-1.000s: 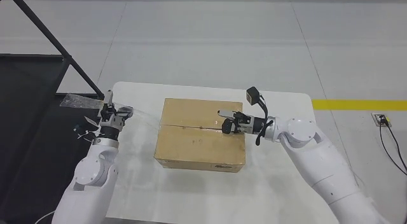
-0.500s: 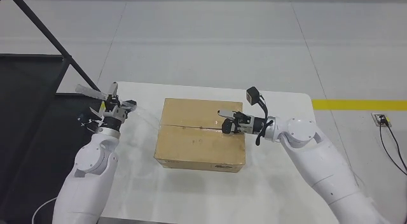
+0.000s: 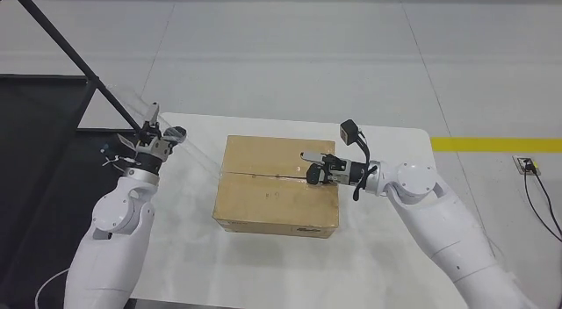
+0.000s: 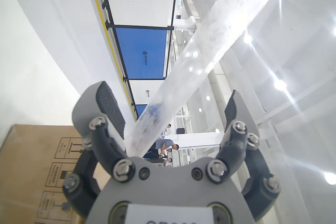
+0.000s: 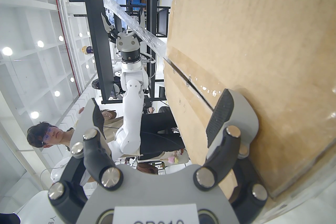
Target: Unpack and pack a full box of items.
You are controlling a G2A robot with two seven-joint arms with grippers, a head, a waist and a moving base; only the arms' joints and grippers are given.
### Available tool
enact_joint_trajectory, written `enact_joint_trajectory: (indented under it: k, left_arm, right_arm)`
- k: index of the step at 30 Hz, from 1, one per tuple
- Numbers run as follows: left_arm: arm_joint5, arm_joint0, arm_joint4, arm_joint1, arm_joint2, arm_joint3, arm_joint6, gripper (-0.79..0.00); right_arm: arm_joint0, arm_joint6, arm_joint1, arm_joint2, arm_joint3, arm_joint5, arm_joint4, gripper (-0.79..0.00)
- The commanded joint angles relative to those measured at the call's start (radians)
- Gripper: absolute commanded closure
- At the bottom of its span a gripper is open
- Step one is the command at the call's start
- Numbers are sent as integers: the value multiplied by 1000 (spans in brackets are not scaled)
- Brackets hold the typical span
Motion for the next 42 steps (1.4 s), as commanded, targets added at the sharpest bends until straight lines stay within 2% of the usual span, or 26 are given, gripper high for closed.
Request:
enact_joint_trajectory:
  k: [1,6,11,16,27,33,42]
  left_arm:
    - [-12,6,18,2,-5,-13,-11,-785]
    - [-57,48,85,4,-6,-67,-8,-785]
    - [-95,103,183,4,-4,-147,49,-785]
    - [-86,141,223,3,-8,-225,76,-785]
    - [-42,116,261,1,4,-260,43,-785]
    - [-46,98,258,4,0,-265,-49,-785]
    - [-39,84,298,12,3,-300,-164,-785]
  right_arm:
    - [0,0,0,0,0,0,0,-785]
    - [0,0,0,0,0,0,0,-785]
    - [0,0,0,0,0,0,0,-785]
    - [0,0,0,0,0,0,0,-785]
    - [0,0,0,0,0,0,0,-785]
    - [0,0,0,0,0,0,0,-785]
    - [-68,-41,16,60,-60,-20,3,-785]
